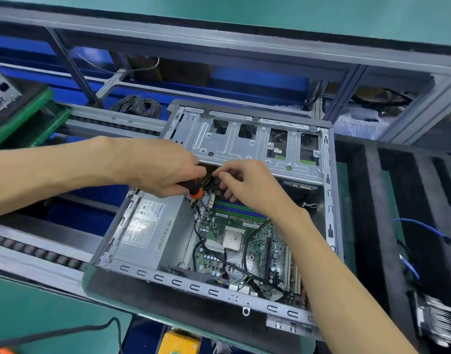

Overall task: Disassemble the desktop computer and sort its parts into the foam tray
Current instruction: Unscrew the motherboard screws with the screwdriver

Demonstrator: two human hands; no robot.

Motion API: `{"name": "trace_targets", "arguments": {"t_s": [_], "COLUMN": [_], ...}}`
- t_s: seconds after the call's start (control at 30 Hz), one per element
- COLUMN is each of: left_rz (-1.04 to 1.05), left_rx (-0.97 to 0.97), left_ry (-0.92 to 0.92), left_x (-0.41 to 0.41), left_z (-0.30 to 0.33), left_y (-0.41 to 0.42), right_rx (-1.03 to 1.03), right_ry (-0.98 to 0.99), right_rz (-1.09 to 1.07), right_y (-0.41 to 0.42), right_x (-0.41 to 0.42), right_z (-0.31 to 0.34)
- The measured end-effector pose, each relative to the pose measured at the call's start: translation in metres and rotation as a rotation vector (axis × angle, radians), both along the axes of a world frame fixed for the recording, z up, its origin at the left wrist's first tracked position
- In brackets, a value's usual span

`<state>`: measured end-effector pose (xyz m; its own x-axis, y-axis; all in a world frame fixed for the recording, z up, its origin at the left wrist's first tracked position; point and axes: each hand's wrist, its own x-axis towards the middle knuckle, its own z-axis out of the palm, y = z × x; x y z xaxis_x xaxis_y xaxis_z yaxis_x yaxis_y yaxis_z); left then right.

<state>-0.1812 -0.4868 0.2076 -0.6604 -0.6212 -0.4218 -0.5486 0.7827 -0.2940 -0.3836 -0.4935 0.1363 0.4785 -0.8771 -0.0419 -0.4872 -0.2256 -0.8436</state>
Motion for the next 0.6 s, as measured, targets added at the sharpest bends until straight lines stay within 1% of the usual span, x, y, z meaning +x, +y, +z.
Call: {"name": "trace_targets", "arguments": {"t_s": [0.03,0.1,0.17,0.2,0.23,0.3,0.33,0.4,0.47,0.5,0.57,0.6], "left_rz": [0.055,0.078,0.111,0.162,0.236,0.466,0.573,0.681,0.69,0.66,0.522,0.424], "left_rx": [0.007,0.009,0.003,0.0,-0.004,-0.006,0.001,-0.007,-0.023,-0.053,-0.118,-0.109], "left_ry": [0.023,0.092,0.217,0.261,0.31,0.321,0.298,0.27,0.233,0.216,0.209,0.214], "left_x": [0.001,0.001,-0.003,-0.003,0.0,0.012,0.018,0.023,0.022,0.018,0.011,0.01], "left_z": [0.0,-0.001,0.0,-0.003,-0.003,-0.003,-0.004,-0.008,-0.009,-0.009,-0.007,-0.005], "left_y": [0.001,0.001,0.0,-0.001,0.0,0.004,0.009,0.015,0.017,0.016,0.016,0.016], "right_rx": [0.007,0.007,0.002,0.0,-0.004,-0.019,-0.023,-0.019,-0.016,-0.026,-0.051,-0.057], "right_ry": [-0.012,-0.025,-0.024,-0.02,-0.014,0.002,0.005,-0.002,0.001,0.013,0.04,0.048], "right_rz": [-0.004,-0.011,-0.014,-0.013,-0.01,0.002,0.008,0.014,0.032,0.047,0.078,0.085], "right_y": [0.0,-0.001,-0.002,-0.001,0.0,0.003,0.004,0.004,0.004,0.004,0.005,0.006], "right_x": [0.0,-0.001,-0.001,0.0,0.0,0.001,0.002,0.004,0.007,0.008,0.011,0.012], "right_z": [0.001,0.001,0.002,0.002,0.003,0.004,0.005,0.006,0.006,0.006,0.006,0.006]}}
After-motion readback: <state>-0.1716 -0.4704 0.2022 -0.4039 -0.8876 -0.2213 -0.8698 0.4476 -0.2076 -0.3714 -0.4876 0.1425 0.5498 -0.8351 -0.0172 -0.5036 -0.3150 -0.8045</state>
